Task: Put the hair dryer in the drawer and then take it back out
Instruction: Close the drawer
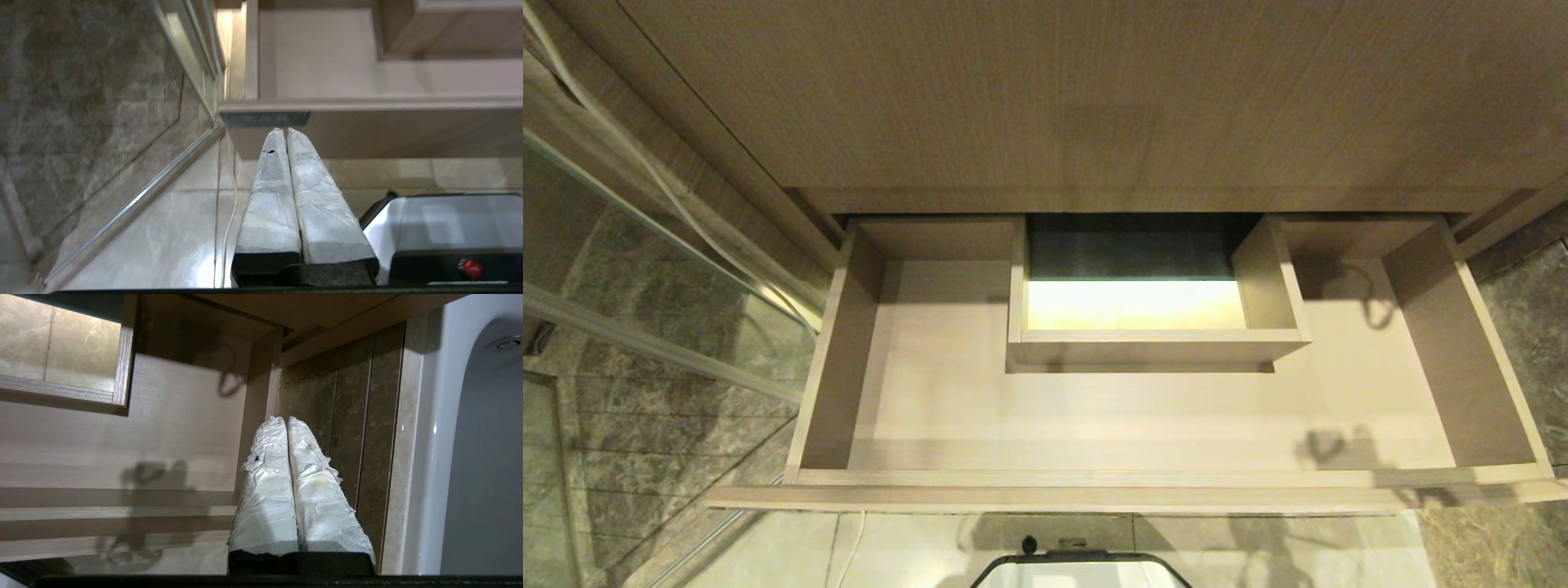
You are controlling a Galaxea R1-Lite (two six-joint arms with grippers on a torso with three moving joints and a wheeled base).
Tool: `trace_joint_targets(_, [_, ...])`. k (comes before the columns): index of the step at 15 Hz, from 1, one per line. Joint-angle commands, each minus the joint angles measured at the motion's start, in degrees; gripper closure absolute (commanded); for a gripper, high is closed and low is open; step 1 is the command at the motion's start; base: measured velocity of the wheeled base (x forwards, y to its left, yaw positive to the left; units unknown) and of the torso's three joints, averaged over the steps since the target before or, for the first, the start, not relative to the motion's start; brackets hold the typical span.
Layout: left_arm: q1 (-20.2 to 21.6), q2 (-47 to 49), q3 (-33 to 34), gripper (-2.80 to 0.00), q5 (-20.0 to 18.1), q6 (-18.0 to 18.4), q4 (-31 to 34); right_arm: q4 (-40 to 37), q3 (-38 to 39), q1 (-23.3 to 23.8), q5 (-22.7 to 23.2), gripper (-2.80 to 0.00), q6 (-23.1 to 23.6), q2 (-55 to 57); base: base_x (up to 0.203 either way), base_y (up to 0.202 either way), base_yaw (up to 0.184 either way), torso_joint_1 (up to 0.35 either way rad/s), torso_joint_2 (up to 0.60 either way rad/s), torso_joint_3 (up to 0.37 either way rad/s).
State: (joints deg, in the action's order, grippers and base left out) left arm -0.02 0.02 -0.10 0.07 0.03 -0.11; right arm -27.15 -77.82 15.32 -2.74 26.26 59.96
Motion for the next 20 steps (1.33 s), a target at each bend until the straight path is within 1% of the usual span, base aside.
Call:
trace_joint_targets(1, [0.02, -0.02, 0.01, 0.0, 0.02, 0.06, 0.11, -0.61, 1.48, 0.06, -0.11, 0.0, 0.15, -0.91, 0.0, 0.0, 0.0, -0.098, 0.37, 0.353])
trace_joint_targets(3, [-0.05, -0.02, 0.03, 0.0, 0.02, 0.06, 0.11, -0.96, 4.22, 0.06, -0.15, 0.0, 0.31, -2.23, 0.0, 0.0, 0.0, 0.044, 0.24, 0.278])
trace_joint_targets(4, [0.02, -0.02, 0.09, 0.0, 0.02, -0.01, 0.11, -1.52, 5.69, 0.21, -1.37, 0.0, 0.36, -2.74, 0.0, 0.0, 0.0, 0.092, 0.21, 0.273])
trace_joint_targets(5, [0.02, -0.02, 0.01, 0.0, 0.02, 0.05, 0.11, -2.72, 6.79, 0.35, -3.47, 0.0, 0.37, -3.37, 0.0, 0.0, 0.0, 0.124, 0.12, 0.211])
trace_joint_targets(8, [-0.06, -0.02, 0.04, 0.0, 0.02, 0.03, 0.11, -6.82, 11.76, 0.39, -12.2, 0.0, 0.12, -6.49, 0.0, 0.0, 0.0, 0.096, 0.05, 0.173])
trace_joint_targets(9, [-0.02, -0.02, 0.05, 0.0, 0.02, 0.02, 0.11, -8.2, 12.76, 0.33, -13.14, 0.0, -0.04, -7.06, 0.0, 0.0, 0.0, 0.032, 0.04, 0.051])
trace_joint_targets(13, [0.02, -0.02, 0.02, 0.0, 0.02, -0.01, 0.11, -10.16, 13.26, 0.32, -12.99, 0.0, 0.03, -7.94, 0.0, 0.0, 0.0, 0.044, 0.03, 0.042])
trace_joint_targets(15, [-0.03, -0.02, 0.01, 0.0, 0.02, 0.01, 0.11, -12.68, 13.49, 0.32, -13.07, 0.0, 0.09, -8.06, 0.0, 0.0, 0.0, 0.024, 0.01, 0.04])
trace_joint_targets(17, [-0.01, -0.02, 0.04, 0.0, 0.02, 0.06, 0.11, -16.55, 15.64, 0.32, -13.11, 0.0, 0.11, -9.16, 0.0, 0.0, 0.0, 0.0, 0.0, 0.0])
trace_joint_targets(20, [-0.06, -0.02, 0.01, 0.0, 0.02, 0.06, 0.11, -16.09, 18.75, 0.15, -12.9, 0.0, 0.02, -9.86, 0.0, 0.0, 0.0, 0.0, 0.0, 0.0])
